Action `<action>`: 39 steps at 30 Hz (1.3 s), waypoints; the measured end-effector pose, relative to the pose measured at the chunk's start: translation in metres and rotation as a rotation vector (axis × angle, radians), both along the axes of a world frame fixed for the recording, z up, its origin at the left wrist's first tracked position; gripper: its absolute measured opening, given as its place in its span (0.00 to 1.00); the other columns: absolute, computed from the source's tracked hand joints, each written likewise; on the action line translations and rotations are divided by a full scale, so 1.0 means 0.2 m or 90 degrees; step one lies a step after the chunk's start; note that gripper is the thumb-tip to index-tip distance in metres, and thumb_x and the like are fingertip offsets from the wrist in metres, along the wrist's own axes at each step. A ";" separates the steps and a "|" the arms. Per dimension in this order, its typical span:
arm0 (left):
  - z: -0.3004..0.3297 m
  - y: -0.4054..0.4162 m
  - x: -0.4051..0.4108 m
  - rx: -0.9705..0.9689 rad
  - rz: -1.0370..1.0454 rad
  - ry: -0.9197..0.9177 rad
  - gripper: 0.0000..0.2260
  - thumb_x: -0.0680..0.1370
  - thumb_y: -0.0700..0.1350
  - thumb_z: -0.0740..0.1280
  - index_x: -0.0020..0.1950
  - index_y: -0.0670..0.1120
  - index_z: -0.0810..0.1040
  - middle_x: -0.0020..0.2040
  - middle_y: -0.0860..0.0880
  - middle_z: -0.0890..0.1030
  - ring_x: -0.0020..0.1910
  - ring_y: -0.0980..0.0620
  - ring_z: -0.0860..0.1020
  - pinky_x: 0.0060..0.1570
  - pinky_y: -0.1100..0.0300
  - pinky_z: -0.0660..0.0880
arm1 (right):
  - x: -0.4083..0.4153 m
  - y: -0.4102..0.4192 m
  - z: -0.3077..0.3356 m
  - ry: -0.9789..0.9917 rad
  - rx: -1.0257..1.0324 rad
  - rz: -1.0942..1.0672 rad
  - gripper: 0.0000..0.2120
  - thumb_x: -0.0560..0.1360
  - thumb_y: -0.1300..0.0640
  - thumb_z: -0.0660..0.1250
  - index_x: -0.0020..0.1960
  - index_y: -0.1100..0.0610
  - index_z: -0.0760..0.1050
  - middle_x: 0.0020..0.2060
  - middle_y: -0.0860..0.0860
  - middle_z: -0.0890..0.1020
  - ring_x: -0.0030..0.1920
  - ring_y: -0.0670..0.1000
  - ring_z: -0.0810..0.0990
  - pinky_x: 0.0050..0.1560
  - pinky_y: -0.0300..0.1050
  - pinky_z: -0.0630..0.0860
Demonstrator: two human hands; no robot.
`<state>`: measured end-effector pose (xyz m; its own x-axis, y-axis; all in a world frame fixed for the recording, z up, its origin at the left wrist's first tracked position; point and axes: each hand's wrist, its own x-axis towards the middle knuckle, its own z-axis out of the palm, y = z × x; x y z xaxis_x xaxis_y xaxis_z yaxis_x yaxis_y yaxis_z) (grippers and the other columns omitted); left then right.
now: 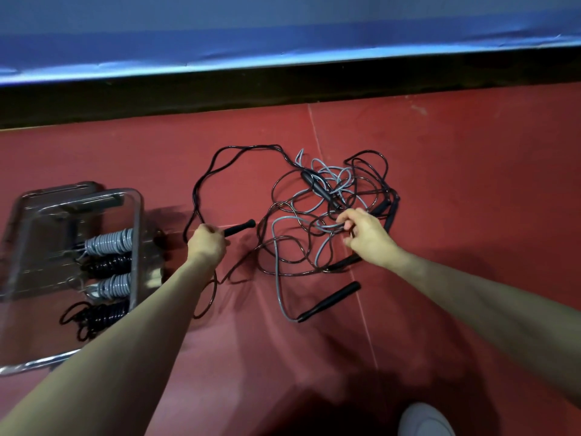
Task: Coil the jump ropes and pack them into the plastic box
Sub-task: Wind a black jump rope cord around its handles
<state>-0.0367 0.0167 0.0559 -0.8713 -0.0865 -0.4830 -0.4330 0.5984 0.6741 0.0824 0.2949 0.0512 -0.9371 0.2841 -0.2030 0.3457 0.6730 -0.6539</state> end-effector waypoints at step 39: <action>1.29 0.16 0.21 0.337 -0.272 0.185 0.09 0.83 0.39 0.59 0.43 0.44 0.73 0.41 0.43 0.82 0.32 0.50 0.80 0.34 0.60 0.78 | -0.08 -0.11 1.68 0.557 -0.268 -0.225 0.17 0.71 0.76 0.59 0.36 0.55 0.72 0.36 0.49 0.77 0.32 0.43 0.79 0.37 0.35 0.75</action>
